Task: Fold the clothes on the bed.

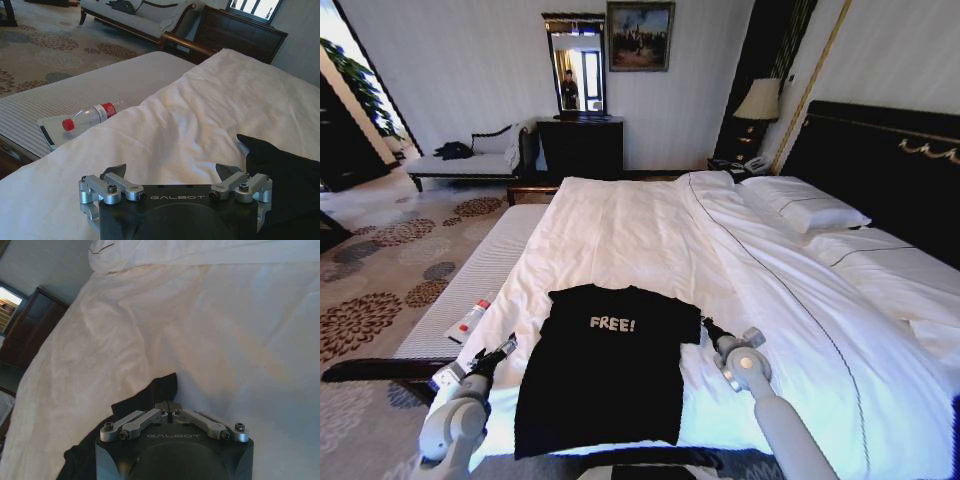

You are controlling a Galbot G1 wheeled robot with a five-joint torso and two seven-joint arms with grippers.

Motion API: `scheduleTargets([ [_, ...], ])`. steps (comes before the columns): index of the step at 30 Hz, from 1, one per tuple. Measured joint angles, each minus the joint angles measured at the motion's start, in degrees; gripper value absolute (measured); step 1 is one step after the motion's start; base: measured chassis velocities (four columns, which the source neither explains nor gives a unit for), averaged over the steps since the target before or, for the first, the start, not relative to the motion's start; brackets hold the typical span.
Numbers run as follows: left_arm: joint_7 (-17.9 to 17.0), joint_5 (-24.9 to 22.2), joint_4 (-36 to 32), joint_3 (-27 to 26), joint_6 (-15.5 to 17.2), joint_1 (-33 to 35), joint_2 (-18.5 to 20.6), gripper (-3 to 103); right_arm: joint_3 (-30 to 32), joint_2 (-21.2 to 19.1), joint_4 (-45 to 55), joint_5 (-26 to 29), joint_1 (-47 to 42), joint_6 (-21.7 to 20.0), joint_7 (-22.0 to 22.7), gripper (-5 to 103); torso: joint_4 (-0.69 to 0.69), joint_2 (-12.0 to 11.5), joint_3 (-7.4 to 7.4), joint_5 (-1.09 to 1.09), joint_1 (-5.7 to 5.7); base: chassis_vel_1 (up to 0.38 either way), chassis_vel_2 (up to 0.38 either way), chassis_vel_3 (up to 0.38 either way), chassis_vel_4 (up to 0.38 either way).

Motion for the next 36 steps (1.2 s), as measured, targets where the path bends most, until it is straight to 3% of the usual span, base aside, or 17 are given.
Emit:
scheduleTargets([
  [9,-0.01,-0.16,0.30,0.05,-0.04,-0.31,-0.06,100,0.52,0.29,2.80,-1.81,-3.32,-0.05,4.40,-3,0.00,0.00,0.00,0.00,0.00,0.000,0.000,0.000,0.000],
  [11,-0.01,-0.16,0.45,0.17,-0.05,-0.46,-0.09,100,0.77,0.30,2.98,-2.19,-3.61,-0.05,5.09,2,0.00,0.00,0.00,0.00,-0.01,0.000,0.000,0.000,0.000],
  [14,-0.01,-0.15,0.71,0.27,-0.05,-0.68,-0.11,100,1.26,0.38,2.89,-2.61,-3.46,0.36,5.55,18,0.00,0.00,0.00,0.00,-0.01,0.000,0.000,0.000,0.000],
  [16,-0.01,-0.15,0.79,0.28,-0.05,-0.71,-0.10,100,1.44,0.41,2.65,-2.82,-3.19,0.58,5.56,18,0.00,0.00,0.00,0.00,0.00,0.000,0.000,0.000,0.000],
  [19,-0.01,-0.17,1.01,0.27,-0.06,-0.81,0.08,100,2.05,0.51,1.59,-2.65,-1.98,1.05,5.49,36,0.00,0.00,0.00,0.00,-0.01,0.000,0.000,0.000,0.000],
  [20,-0.01,-0.17,1.01,0.27,-0.06,-0.81,0.08,100,2.05,0.51,1.59,-2.65,-1.98,1.05,5.49,36,0.00,0.00,0.00,0.00,-0.01,0.000,0.000,0.000,0.000],
  [23,0.00,-0.20,1.20,0.22,-0.08,-0.87,0.24,100,2.24,0.50,0.17,0.53,0.07,1.21,4.72,52,0.00,0.00,0.00,0.00,-0.01,0.000,0.000,0.000,0.000],
  [25,0.00,-0.20,1.22,0.22,-0.08,-0.88,0.23,100,2.21,0.49,-0.39,1.66,0.83,1.21,4.38,52,0.00,0.00,0.00,0.00,-0.01,0.000,0.000,0.000,0.000],
  [32,0.00,-0.16,1.15,0.15,-0.08,-0.67,0.06,100,0.82,1.11,-3.04,5.01,4.17,1.18,2.67,84,0.00,0.00,0.00,0.00,0.00,0.000,0.000,0.000,0.000],
  [36,0.00,-0.15,0.86,-0.11,-0.10,-0.41,0.05,100,0.52,1.41,-3.16,4.19,4.15,0.78,3.03,95,0.01,0.00,0.00,0.00,0.00,0.000,0.000,0.000,0.000],
])
